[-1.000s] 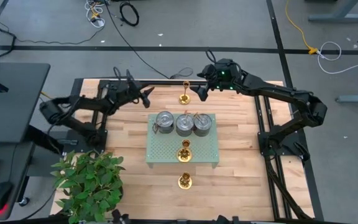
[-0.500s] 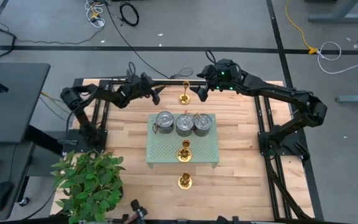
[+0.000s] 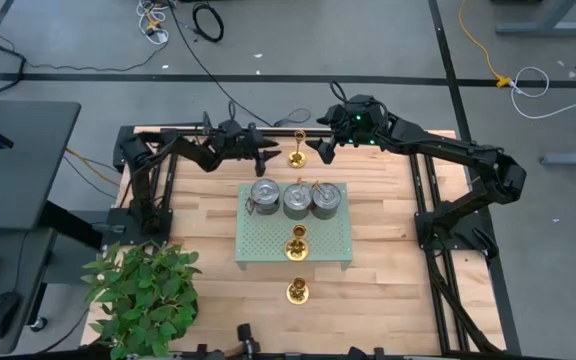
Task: Pick & Place candle stick holders
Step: Put the top golden candle holder on the shelf aligned with the left orange scented candle
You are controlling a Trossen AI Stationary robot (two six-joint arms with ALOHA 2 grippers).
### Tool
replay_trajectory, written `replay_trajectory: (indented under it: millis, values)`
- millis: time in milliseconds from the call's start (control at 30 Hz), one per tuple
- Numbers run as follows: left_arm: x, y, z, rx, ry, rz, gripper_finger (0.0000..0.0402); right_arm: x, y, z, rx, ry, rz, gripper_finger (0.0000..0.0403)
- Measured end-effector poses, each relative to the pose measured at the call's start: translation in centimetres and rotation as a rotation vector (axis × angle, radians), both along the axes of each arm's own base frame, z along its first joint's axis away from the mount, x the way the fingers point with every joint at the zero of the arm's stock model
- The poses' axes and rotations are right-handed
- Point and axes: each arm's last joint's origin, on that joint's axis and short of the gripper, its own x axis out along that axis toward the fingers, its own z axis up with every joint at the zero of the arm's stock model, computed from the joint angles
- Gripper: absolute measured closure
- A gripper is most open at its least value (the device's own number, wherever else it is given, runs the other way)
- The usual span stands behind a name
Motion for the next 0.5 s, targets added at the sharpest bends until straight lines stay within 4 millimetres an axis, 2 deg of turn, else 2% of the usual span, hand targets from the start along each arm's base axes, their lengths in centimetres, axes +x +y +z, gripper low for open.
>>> replay_trajectory:
  millis: [133, 367, 500]
  values:
    - [1.0, 0.0, -0.4, -0.007, 0.001, -0.025, 0.0259, 0.0, 0.0, 0.0, -0.004, 0.001, 0.002, 0.0003]
    - [2.8, -0.7, 0.6, -0.007, -0.023, -0.069, 0.0259, 0.0, 0.0, 0.0, -0.038, 0.014, 0.02, 0.0003]
    - [3.2, -1.0, 0.1, -0.022, 0.056, -0.031, 0.0259, 0.0, 0.0, 0.0, -0.054, 0.021, 0.029, 0.0003]
